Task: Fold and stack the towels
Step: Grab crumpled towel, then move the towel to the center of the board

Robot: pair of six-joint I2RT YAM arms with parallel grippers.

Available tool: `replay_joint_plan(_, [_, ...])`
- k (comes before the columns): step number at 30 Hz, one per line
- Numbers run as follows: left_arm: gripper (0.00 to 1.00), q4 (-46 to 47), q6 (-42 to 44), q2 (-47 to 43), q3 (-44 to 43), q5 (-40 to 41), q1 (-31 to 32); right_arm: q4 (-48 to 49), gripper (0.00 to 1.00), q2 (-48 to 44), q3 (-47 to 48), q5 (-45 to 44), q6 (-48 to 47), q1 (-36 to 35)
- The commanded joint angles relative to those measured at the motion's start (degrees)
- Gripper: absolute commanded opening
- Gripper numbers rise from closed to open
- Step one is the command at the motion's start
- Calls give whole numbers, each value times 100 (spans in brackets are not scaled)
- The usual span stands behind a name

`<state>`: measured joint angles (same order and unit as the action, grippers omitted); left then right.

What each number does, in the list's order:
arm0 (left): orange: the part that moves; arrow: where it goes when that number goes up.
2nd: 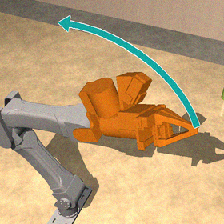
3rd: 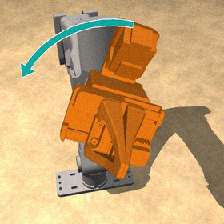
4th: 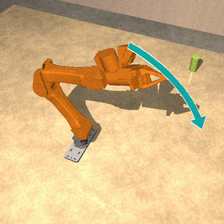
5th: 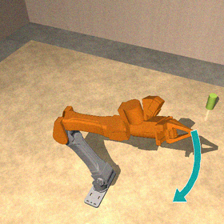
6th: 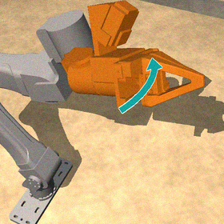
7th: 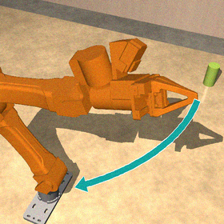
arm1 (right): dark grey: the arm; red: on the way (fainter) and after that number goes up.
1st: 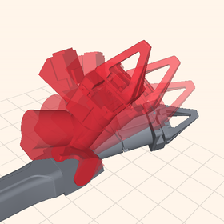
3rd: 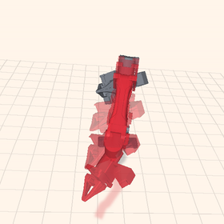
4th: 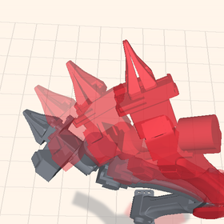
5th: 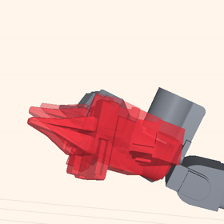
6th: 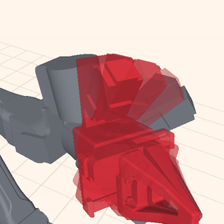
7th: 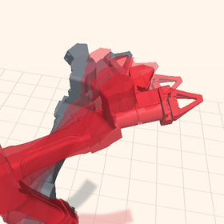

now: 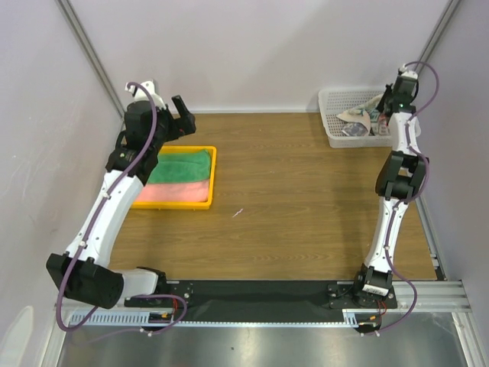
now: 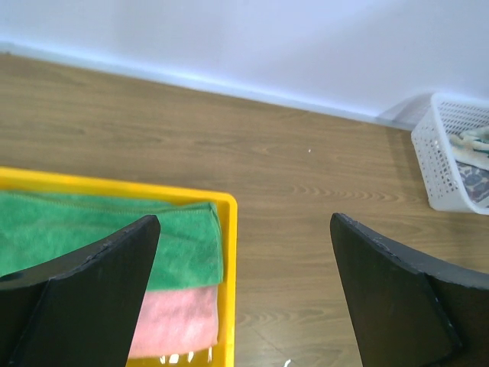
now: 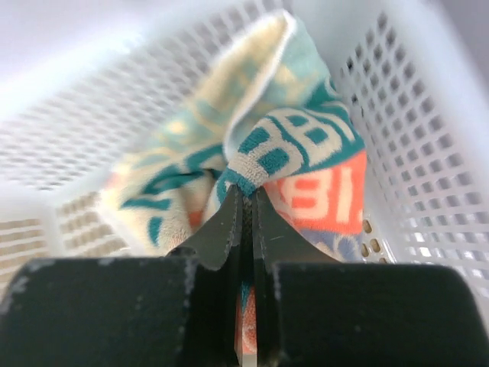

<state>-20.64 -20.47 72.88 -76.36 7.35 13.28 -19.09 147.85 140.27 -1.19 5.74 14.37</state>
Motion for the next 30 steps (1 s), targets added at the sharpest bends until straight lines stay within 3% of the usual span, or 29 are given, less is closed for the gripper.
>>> replay_joint_plan(1, [100,77,298,138,-459,-93,43,239,0,-1257,554,390,120,-22])
replay_joint_plan(8, [100,622,482,270,-635,-1120,113,82,0,-2865,484,331,-143,-592])
replay_joint_plan(15, [100,668,895,762,-1537,-1973,473,-366,0,-4465,-227,-856,-556,-1849])
replay_joint_plan(21, [100,614,870,1000,-2173,-2448,1018,-1016,0,-5581,-710,-525,-66,-2746])
replay_joint_plan(25, [100,623,878,588,-1884,-2537,1458,-1184,0,-6425,-1927,-145,498,-3203])
replay_joint_plan(28, [100,693,852,-69,-1147,-2467,1686,-1149,0,-7233,-2992,-84,797,-3555])
replay_joint_plan(30, [100,877,817,-483,-339,-2432,1844,-1053,0,-7925,-4196,-100,937,-3739])
